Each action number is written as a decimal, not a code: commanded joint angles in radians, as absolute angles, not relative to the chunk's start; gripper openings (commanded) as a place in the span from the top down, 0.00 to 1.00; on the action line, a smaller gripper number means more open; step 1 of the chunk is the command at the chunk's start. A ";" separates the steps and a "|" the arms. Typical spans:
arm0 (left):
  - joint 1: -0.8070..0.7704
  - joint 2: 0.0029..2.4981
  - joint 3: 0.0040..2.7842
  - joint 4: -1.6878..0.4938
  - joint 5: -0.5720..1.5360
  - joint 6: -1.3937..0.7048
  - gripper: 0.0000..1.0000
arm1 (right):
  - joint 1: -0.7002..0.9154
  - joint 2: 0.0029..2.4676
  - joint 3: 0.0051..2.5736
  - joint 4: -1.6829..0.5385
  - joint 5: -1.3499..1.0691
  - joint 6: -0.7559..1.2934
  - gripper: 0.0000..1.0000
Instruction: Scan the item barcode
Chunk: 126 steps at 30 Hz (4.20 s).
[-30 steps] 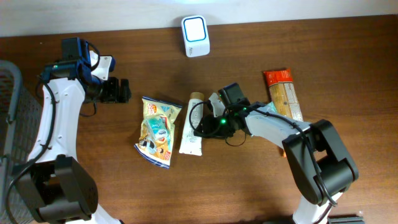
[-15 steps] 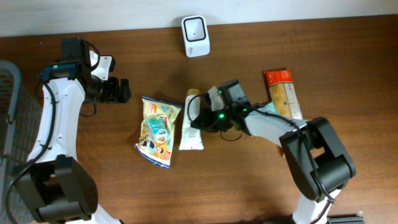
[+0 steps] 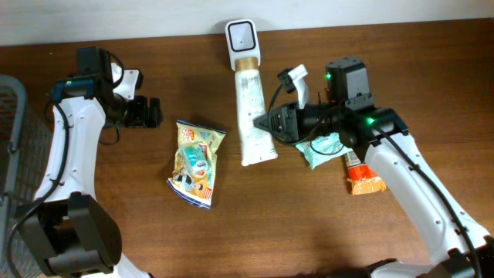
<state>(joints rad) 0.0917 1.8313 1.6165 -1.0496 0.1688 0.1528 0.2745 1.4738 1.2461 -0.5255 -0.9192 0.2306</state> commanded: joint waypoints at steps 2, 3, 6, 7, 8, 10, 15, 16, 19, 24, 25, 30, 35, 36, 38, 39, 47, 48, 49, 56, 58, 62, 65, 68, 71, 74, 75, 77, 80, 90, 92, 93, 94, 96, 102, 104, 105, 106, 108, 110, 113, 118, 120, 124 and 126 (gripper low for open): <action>0.090 1.834 1.618 -1.048 0.176 0.144 0.01 | 0.382 1.581 1.462 -0.656 0.001 -0.049 0.96; 0.090 1.834 1.618 -1.048 0.176 0.144 0.01 | 0.395 1.625 1.470 -0.605 0.106 -0.097 0.96; 0.090 1.834 1.618 -1.048 0.176 0.144 0.01 | 0.414 1.814 1.470 -0.200 0.411 -0.444 0.96; 0.090 1.834 1.618 -1.048 0.176 0.144 0.01 | 0.413 1.868 1.470 -0.067 0.418 -0.565 0.96; 0.090 1.834 1.618 -1.048 0.176 0.144 0.01 | 0.413 1.927 1.470 0.086 0.418 -0.693 0.96; 0.090 1.834 1.618 -1.048 0.176 0.144 0.01 | 0.412 2.123 1.470 0.546 0.387 -1.072 0.96; 0.090 1.834 1.618 -1.048 0.176 0.144 0.01 | 0.392 2.381 1.532 0.767 0.272 -1.267 0.96; 0.090 1.834 1.618 -1.048 0.176 0.144 0.01 | 0.391 2.381 1.540 0.767 0.274 -1.268 0.96; 0.090 1.834 1.618 -1.048 0.176 0.144 0.01 | 0.390 2.381 1.570 0.768 0.293 -1.287 0.96; 0.090 1.834 1.618 -1.048 0.176 0.144 0.01 | 0.378 2.380 1.589 0.787 0.349 -1.287 0.96; 0.090 1.834 1.618 -1.048 0.176 0.144 0.01 | 0.378 2.380 1.589 0.787 0.349 -1.287 0.96; 0.090 1.834 1.618 -1.048 0.176 0.144 0.01 | 0.378 2.333 1.589 0.789 0.349 -1.239 0.96; 0.090 1.834 1.618 -1.048 0.176 0.144 0.01 | 0.382 1.993 1.589 0.305 0.368 -0.787 0.96; 0.090 1.834 1.618 -1.048 0.176 0.144 0.01 | 0.386 1.909 1.589 0.129 0.350 -0.620 0.96; 0.090 1.834 1.618 -1.048 0.176 0.144 0.01 | 0.385 1.777 1.589 -0.195 0.242 -0.319 0.96; 0.090 1.834 1.618 -1.048 0.176 0.144 0.01 | 0.385 1.723 1.589 -0.351 0.201 -0.160 0.96; 0.090 1.834 1.618 -1.048 0.176 0.144 0.01 | 0.385 1.726 1.386 -0.989 -0.150 0.122 0.96; 0.090 1.834 1.618 -1.048 0.176 0.144 0.01 | 0.385 1.736 1.342 -0.959 -0.150 0.122 0.96; 0.090 1.834 1.618 -1.048 0.176 0.144 0.01 | 0.385 1.752 1.287 -0.915 -0.150 0.138 0.96; 0.090 1.834 1.618 -1.048 0.176 0.144 0.01 | 0.418 1.782 1.368 -0.569 -0.494 0.292 0.44; 0.090 1.834 1.618 -1.048 0.176 0.144 0.01 | 0.498 1.828 1.368 -0.472 -0.485 0.296 0.44; 0.090 1.834 1.618 -1.048 0.176 0.144 0.01 | 0.736 1.959 1.368 -0.344 -0.210 0.118 0.44; 0.090 1.834 1.618 -1.048 0.176 0.144 0.01 | 0.856 1.972 1.368 -0.335 0.071 0.009 0.44; 0.090 1.834 1.618 -1.048 0.176 0.144 0.01 | 0.880 1.994 1.368 -0.329 0.094 -0.035 0.45; 0.090 1.834 1.618 -1.048 0.176 0.144 0.01 | 0.926 2.006 1.369 -0.324 0.084 -0.122 0.45; 0.090 1.834 1.618 -1.048 0.176 0.144 0.01 | 0.970 2.016 1.368 -0.322 0.128 -0.157 0.45; 0.090 1.834 1.618 -1.048 0.176 0.144 0.01 | 0.968 2.022 1.368 -0.323 0.131 -0.157 0.45; 0.090 1.834 1.618 -1.048 0.176 0.144 0.01 | 0.967 2.052 1.368 -0.313 0.179 -0.158 0.50; 0.090 1.834 1.618 -1.048 0.176 0.144 0.01 | 0.966 2.083 1.369 -0.296 0.220 -0.161 0.78; 0.090 1.834 1.618 -1.048 0.176 0.144 0.01 | 0.682 1.902 1.708 -0.920 -0.612 0.072 0.96; 0.090 1.834 1.618 -1.048 0.176 0.144 0.01 | 0.566 1.929 1.699 -1.000 -0.739 0.053 0.96; 0.090 1.834 1.618 -1.048 0.176 0.144 0.01 | 0.502 1.967 1.681 -1.039 -0.795 0.020 0.96; 0.090 1.834 1.618 -1.048 0.176 0.144 0.01 | 0.467 2.000 1.664 -1.061 -0.846 0.004 0.96; 0.090 1.834 1.618 -1.048 0.176 0.144 0.01 | 0.424 2.095 1.621 -1.105 -0.916 0.004 0.96; 0.090 1.834 1.618 -1.048 0.176 0.144 0.01 | 0.406 2.178 1.613 -1.153 -0.678 0.039 0.76; 0.090 1.834 1.618 -1.048 0.176 0.144 0.01 | 0.379 2.178 1.613 -1.140 -0.621 0.039 0.59; 0.090 1.834 1.618 -1.048 0.176 0.144 0.01 | 0.346 2.178 1.616 -1.131 -0.566 0.038 0.54; 0.090 1.834 1.618 -1.048 0.176 0.144 0.01 | 0.323 2.178 1.616 -1.117 -0.563 0.030 0.53; 0.090 1.834 1.618 -1.048 0.176 0.144 0.01 | 0.293 2.178 1.637 -1.104 -0.563 -0.023 0.53; 0.090 1.834 1.618 -1.048 0.176 0.144 0.01 | 0.286 2.177 1.718 -1.120 -0.561 -0.049 0.46; 0.090 1.834 1.618 -1.048 0.176 0.144 0.01 | 0.302 2.177 1.865 -1.166 -0.518 -0.050 0.46; 0.090 1.834 1.618 -1.048 0.176 0.144 0.01 | 0.438 2.210 1.883 -1.122 -0.406 -0.349 0.46; 0.090 1.834 1.618 -1.048 0.176 0.144 0.01 | 0.485 2.260 1.883 -1.113 -0.401 -0.520 0.47; 0.090 1.834 1.618 -1.048 0.176 0.144 0.01 | 0.483 2.338 1.883 -1.114 -0.467 -0.521 0.54; 0.090 1.834 1.618 -1.048 0.176 0.144 0.01 | 0.469 2.346 1.883 -1.142 -0.471 -0.521 0.56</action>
